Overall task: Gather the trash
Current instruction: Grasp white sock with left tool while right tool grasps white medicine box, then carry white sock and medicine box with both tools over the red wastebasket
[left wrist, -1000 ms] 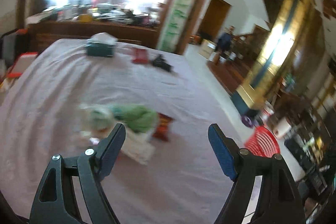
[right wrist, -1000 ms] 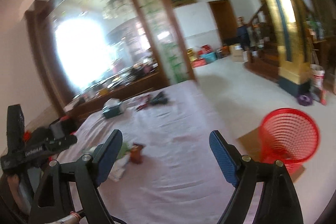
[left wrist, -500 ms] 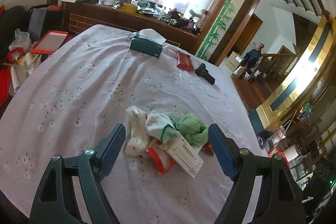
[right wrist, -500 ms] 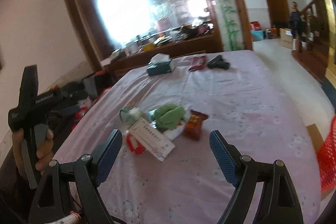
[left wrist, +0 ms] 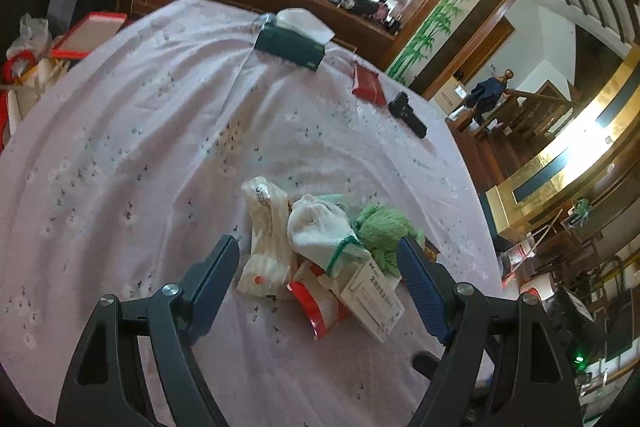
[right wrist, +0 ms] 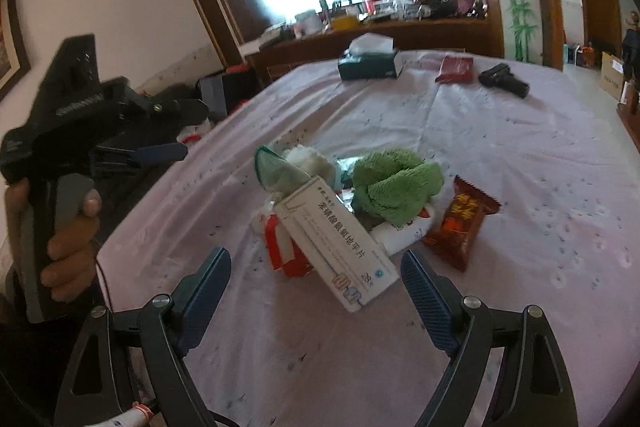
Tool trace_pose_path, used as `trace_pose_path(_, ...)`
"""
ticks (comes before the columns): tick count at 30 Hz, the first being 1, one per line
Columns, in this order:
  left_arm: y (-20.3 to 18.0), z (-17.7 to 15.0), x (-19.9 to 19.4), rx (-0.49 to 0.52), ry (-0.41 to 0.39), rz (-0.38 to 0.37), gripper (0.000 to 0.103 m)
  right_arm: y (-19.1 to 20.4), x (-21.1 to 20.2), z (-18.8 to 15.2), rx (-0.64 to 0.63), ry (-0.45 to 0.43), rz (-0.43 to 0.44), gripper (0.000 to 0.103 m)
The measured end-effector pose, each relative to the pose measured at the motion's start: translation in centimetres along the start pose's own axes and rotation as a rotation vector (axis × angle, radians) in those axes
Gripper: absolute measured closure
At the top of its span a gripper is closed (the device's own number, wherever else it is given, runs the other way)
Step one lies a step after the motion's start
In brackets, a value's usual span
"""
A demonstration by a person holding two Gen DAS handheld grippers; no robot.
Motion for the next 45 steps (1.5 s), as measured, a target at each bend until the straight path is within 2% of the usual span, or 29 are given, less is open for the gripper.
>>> trace_pose_path(6,0.1,0.7,1.9,-0.021,0.044,-0.008,0.024,-1.9,4.1,0.2,0.006,0.073,0.003,0.013)
trace_pose_path(13,-0.7,1.0,4.4,-0.006,0.101,-0.011,0.024,-2.2,6.1,-0.7,-0.008,0.138,0.007,0.013)
trace_pose_path(15,-1.4,1.1,5.2,0.018,0.117,0.005,0.024,-2.5,6.2,-1.2,-0.008,0.158,-0.023,0.018)
trace_pose_path(17,-2.0,1.2,6.1,0.041,0.127,0.021,0.024,-2.6,6.2,-1.8,0.003,0.178,-0.026,0.033)
trace_pose_path(22,-2.9,0.4,8.7,0.101,0.169,0.097,0.024,-3.1,4.6,-2.6,0.051,0.163,-0.047,0.04)
trace_pose_path(26,-3.2,-0.9,9.9,0.149,0.177,0.144,0.024,-3.5,1.7,-3.2,0.105,0.118,-0.089,0.04)
trace_pose_path(28,-3.2,-1.6,9.9,0.175,0.169,0.164,0.028,-3.9,0.2,-3.4,0.134,0.089,-0.114,0.04)
trace_pose_path(29,-3.2,-1.9,10.0,0.188,0.168,0.17,0.034,-4.1,-0.6,-3.5,0.151,0.073,-0.123,0.04)
trace_pose_path(31,-2.8,-3.0,10.2,0.209,0.182,0.174,0.053,-4.4,-1.8,-3.7,0.173,0.048,-0.136,0.04)
trace_pose_path(33,-2.0,-3.7,10.1,0.205,0.185,0.186,0.082,-4.5,-2.7,-3.8,0.188,0.03,-0.142,0.04)
trace_pose_path(34,-1.5,-4.0,9.7,0.199,0.17,0.182,0.087,-4.5,-3.1,-3.9,0.195,0.021,-0.144,0.04)
trace_pose_path(37,-0.8,-4.6,7.5,0.171,0.126,0.107,0.091,-4.3,-4.0,-4.1,0.206,-0.001,-0.144,0.04)
trace_pose_path(45,-0.1,-4.7,1.9,0.117,0.03,0.035,0.092,-4.0,-6.7,-4.3,0.234,-0.078,-0.153,0.04)
Point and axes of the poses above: each gripper's, at about its wrist camera, not at the fingertips, and x roughly the way its jaws point, y to its left, z to its top, the point moved 9 cm from there along x, roughly the way its jaws point, and after that the axes turned 14 degrees about z, right-handed, at the moved point
